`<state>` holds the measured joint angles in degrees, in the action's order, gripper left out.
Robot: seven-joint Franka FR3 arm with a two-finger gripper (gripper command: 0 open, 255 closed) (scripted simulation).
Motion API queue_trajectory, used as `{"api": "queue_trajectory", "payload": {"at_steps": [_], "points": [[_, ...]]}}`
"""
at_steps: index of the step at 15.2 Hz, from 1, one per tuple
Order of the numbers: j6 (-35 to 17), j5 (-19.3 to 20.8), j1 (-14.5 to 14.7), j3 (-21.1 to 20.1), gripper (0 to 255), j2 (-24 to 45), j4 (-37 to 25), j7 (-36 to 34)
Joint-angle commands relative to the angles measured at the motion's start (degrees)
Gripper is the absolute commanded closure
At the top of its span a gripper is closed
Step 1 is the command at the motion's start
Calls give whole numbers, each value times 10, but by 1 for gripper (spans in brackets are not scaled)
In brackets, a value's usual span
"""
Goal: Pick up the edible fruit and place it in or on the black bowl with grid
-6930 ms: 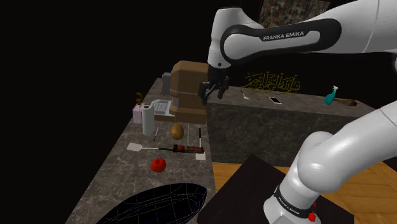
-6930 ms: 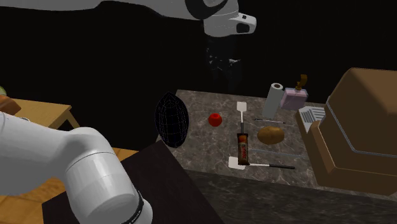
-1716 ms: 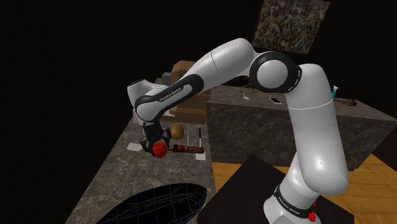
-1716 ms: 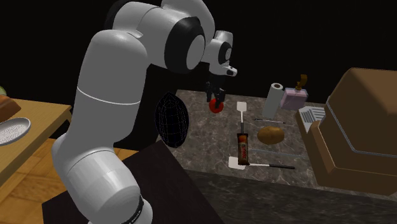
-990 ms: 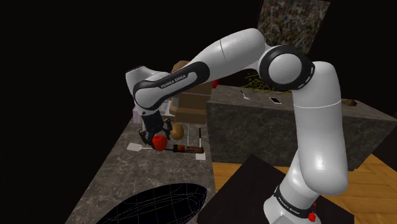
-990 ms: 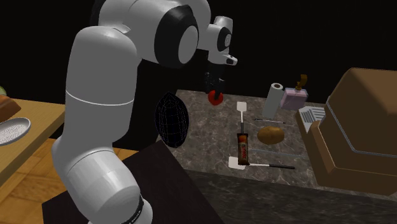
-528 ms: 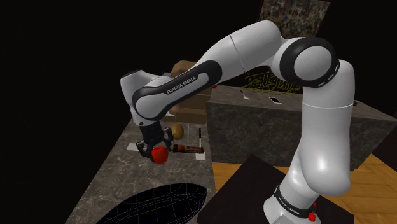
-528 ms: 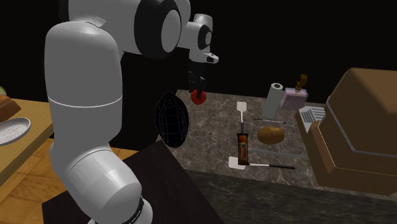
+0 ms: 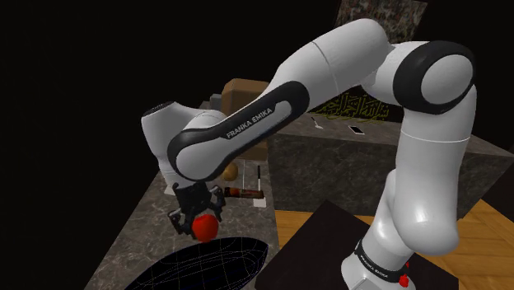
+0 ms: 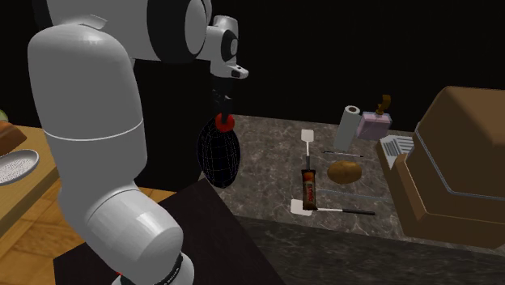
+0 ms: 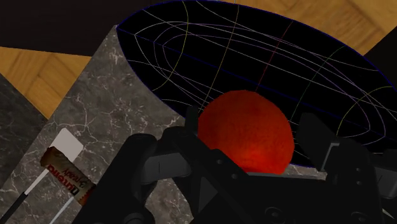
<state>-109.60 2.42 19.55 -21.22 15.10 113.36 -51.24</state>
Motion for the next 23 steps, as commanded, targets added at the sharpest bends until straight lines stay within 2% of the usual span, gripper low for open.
{"api": "queue_trajectory", "payload": {"at_steps": [1,3,19,23], "points": [[-1,-10,13,-12,255,-13,12,-22],[-3,-17,24,-21,255,-19,19,-39],[-113,18,36,-8,255,66,50,-57],[-113,18,36,-8,255,66,50,-57]]}}
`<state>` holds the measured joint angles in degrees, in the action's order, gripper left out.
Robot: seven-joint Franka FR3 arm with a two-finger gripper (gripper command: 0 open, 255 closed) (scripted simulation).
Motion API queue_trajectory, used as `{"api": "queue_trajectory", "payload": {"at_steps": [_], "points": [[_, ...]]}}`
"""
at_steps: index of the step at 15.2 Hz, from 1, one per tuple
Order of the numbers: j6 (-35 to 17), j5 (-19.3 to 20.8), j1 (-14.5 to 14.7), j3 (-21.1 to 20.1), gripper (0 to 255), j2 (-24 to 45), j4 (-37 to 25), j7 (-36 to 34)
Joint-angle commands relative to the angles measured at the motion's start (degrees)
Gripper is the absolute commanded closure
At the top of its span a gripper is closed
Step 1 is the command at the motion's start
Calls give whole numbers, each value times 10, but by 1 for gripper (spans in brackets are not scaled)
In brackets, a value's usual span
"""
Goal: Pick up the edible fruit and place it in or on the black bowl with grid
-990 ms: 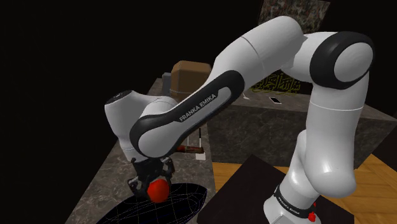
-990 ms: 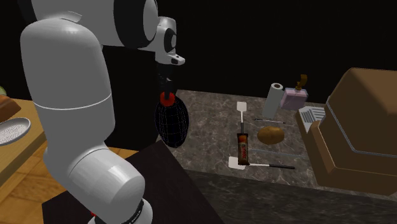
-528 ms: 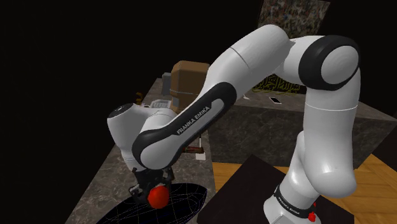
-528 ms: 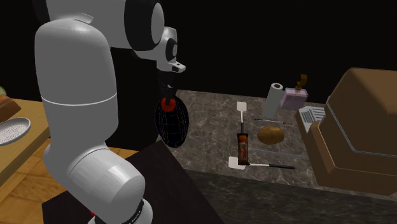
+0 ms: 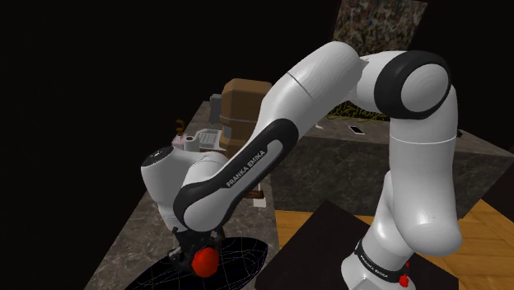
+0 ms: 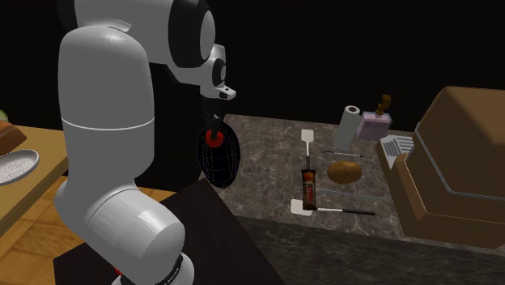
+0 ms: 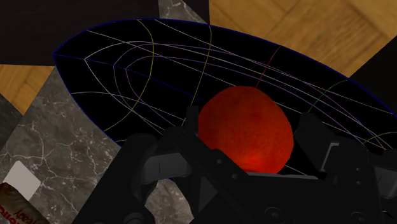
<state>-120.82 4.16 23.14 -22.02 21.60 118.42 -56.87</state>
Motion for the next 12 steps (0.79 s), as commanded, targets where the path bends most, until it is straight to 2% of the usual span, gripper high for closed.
{"api": "queue_trajectory", "payload": {"at_steps": [1,4,5,10,12], "points": [[-1,0,0,0,255,1,0,0],[-1,0,0,0,255,1,0,0],[-1,0,0,0,0,1,0,0],[-1,0,0,0,0,1,0,0],[36,-6,-2,-3,0,-14,-23,4]]}}
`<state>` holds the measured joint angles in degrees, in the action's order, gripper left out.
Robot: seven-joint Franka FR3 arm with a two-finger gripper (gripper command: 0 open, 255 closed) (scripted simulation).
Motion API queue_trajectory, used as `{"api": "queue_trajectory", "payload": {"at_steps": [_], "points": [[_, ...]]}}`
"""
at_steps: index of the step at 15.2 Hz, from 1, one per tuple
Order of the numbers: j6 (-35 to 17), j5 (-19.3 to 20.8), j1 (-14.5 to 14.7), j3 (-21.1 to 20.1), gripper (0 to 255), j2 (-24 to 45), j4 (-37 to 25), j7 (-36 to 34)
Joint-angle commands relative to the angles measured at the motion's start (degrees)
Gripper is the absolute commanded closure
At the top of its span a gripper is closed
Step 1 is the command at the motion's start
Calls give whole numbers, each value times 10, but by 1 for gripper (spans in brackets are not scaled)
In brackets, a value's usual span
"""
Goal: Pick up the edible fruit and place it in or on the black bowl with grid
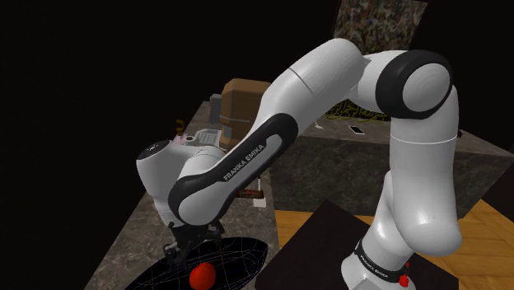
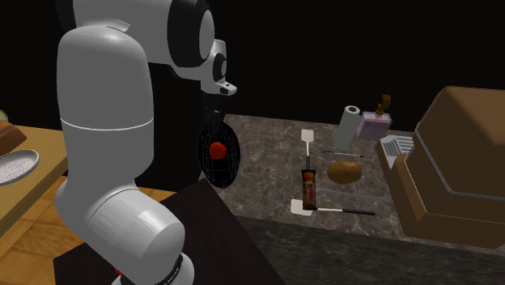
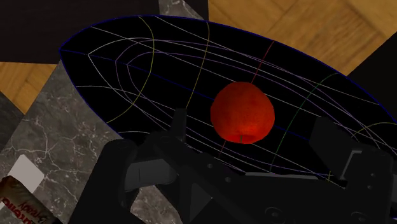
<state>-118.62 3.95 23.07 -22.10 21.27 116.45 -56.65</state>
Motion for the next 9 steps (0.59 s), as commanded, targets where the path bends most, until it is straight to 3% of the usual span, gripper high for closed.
{"api": "queue_trajectory", "payload": {"at_steps": [1,9], "points": [[32,-7,-3,-3,0,-16,-17,4],[47,-9,-3,-4,0,-20,-27,5]]}}
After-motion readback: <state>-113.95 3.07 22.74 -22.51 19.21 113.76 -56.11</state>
